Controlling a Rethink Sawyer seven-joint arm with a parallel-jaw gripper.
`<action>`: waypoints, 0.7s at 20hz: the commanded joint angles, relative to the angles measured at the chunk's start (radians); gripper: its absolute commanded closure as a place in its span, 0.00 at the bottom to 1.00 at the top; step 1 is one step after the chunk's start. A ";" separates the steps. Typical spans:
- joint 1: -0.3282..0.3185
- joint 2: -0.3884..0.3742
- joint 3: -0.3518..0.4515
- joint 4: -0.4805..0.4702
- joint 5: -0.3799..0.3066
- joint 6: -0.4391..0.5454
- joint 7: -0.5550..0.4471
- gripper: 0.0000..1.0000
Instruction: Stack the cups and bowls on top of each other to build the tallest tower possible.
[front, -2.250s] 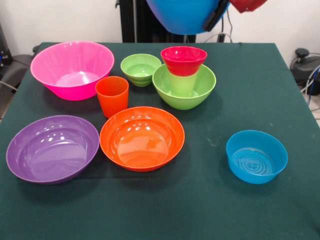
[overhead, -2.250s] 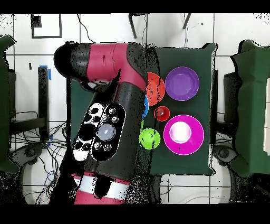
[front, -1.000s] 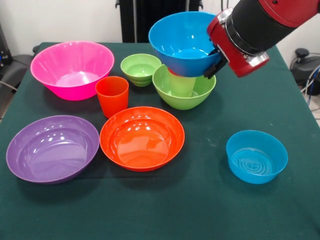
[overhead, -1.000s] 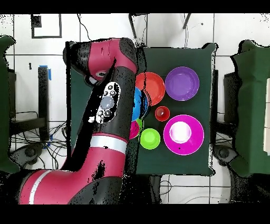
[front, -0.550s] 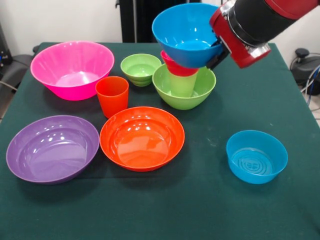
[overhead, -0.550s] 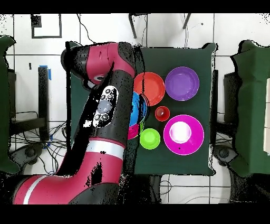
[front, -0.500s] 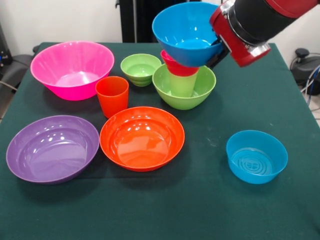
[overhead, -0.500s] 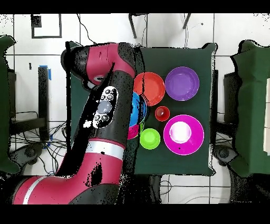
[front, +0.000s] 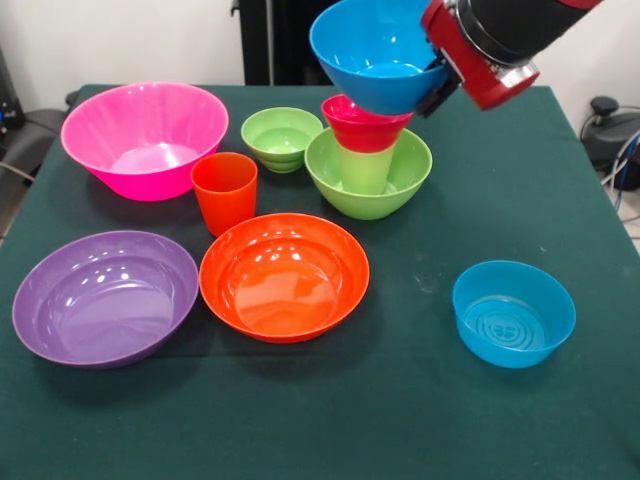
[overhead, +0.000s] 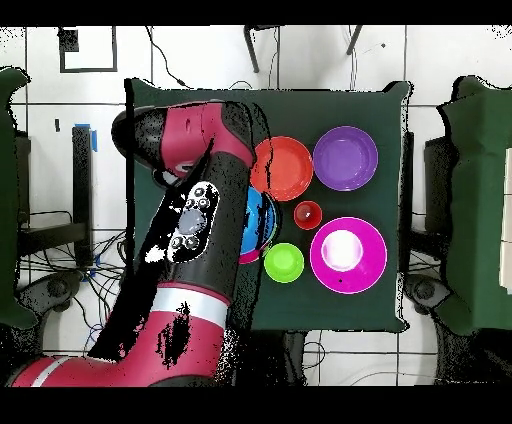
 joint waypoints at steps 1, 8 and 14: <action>0.029 -0.029 0.115 0.171 -0.095 -0.116 -0.181 1.00; 0.047 -0.034 0.102 0.211 -0.100 -0.171 -0.139 1.00; 0.051 -0.048 0.095 0.254 -0.113 -0.206 -0.149 1.00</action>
